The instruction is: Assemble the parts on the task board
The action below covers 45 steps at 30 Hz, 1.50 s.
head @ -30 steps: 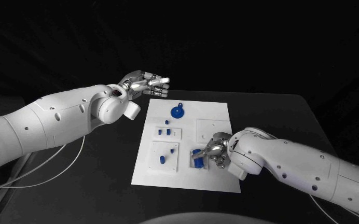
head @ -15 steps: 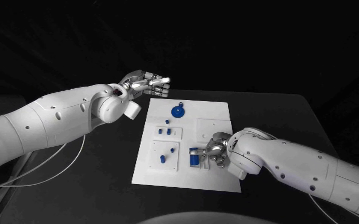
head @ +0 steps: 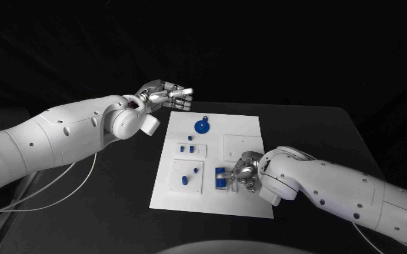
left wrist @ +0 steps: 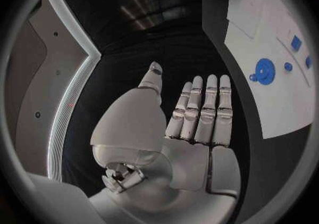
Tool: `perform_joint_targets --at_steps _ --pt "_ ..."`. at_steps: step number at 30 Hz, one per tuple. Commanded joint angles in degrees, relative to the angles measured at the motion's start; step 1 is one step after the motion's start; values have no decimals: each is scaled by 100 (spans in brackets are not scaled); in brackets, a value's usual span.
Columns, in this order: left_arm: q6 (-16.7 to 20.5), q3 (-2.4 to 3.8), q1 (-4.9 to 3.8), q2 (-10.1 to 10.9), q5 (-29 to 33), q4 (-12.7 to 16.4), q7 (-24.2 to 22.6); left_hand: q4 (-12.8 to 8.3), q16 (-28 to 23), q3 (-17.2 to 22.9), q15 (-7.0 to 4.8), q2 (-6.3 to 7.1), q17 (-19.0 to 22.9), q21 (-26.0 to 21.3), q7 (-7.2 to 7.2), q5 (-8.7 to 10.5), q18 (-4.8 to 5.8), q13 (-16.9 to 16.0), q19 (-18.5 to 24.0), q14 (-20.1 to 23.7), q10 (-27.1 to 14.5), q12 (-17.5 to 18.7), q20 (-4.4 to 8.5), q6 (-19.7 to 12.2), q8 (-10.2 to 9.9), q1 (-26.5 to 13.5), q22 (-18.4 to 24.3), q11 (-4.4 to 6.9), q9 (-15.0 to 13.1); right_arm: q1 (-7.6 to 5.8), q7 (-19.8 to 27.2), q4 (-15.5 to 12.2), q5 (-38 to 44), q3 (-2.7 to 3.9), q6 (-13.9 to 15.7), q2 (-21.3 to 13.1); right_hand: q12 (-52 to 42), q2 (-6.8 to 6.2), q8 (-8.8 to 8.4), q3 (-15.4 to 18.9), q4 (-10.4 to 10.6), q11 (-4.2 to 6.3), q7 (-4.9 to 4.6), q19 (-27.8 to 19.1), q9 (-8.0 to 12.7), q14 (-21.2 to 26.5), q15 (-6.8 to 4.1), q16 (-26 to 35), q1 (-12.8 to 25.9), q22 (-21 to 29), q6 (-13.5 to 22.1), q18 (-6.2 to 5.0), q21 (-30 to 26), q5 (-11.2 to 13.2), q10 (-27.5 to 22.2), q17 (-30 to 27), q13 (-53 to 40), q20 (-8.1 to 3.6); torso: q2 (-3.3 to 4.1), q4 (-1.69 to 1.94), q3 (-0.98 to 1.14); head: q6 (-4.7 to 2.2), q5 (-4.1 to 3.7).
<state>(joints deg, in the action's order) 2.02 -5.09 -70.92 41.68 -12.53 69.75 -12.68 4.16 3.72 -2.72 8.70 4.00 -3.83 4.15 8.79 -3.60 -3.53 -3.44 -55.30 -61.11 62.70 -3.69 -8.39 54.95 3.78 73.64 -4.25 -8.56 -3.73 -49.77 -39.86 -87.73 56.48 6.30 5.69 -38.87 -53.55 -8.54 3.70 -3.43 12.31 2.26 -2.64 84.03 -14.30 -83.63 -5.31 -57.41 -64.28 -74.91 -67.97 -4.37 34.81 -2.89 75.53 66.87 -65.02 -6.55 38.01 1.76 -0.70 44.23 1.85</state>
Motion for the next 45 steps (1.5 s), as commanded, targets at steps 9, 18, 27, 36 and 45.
perform_joint_targets --at_steps 9,18,27,36,45 --pt "-74 1 -4 28 -39 -3 -27 37 -18 4 -14 46 -7 8 33 21 58 -6 -12 -45 -56 19 53 22 3 9 6 4 7 37 1507 -395 862 -20 608 -445 -241 80 -9 -399 -842 -69 -108 289 121 -21 23 -53 -460 -192 265 -56 160 -191 51 32 -125 24 -2 -4 0 -18 34" --pt "-59 -1 -5 48 -48 -6 -37 29 -17 4 -15 50 -7 9 46 18 57 -7 -17 -50 -50 18 54 27 1 19 6 4 7 36 3124 -604 2213 -16 1255 -802 -441 73 -11 -972 -1956 -114 -215 239 467 30 56 56 -1096 -174 396 -63 -94 -895 -9 -64 -217 59 1 -9 6 -13 77" --pt "-68 -3 -5 34 -52 -44 -48 28 -17 7 -15 49 -7 8 49 16 58 -6 -18 -52 -48 19 54 39 4 25 6 5 6 31 4118 -663 3786 -13 1219 -751 -316 30 -5 -1730 -2826 159 157 172 1044 106 -118 208 -1190 -291 1002 45 -319 -1130 -138 -145 -104 -97 1 5 9 10 109" --pt "-85 -11 -5 1 -53 -99 -49 17 -18 3 -16 38 -6 8 50 18 58 -6 -20 -52 -48 19 55 48 3 25 6 4 7 11 4095 -619 5147 -104 808 -526 -540 -119 -21 -1404 -2563 293 513 245 1075 30 -181 -73 -1394 -419 1533 177 79 -1302 37 89 -192 -167 4 10 -3 43 133" --pt "-112 -21 -4 -13 -54 -121 -43 17 -18 3 -16 38 -6 8 50 18 58 -6 -20 -52 -48 19 55 48 3 25 6 4 7 -98 3748 -495 5994 -476 300 -355 -608 -261 -11 -1721 -2510 228 580 199 1064 30 -128 -76 -1511 -418 1303 221 128 -849 94 112 -158 -118 2 6 -4 82 143"
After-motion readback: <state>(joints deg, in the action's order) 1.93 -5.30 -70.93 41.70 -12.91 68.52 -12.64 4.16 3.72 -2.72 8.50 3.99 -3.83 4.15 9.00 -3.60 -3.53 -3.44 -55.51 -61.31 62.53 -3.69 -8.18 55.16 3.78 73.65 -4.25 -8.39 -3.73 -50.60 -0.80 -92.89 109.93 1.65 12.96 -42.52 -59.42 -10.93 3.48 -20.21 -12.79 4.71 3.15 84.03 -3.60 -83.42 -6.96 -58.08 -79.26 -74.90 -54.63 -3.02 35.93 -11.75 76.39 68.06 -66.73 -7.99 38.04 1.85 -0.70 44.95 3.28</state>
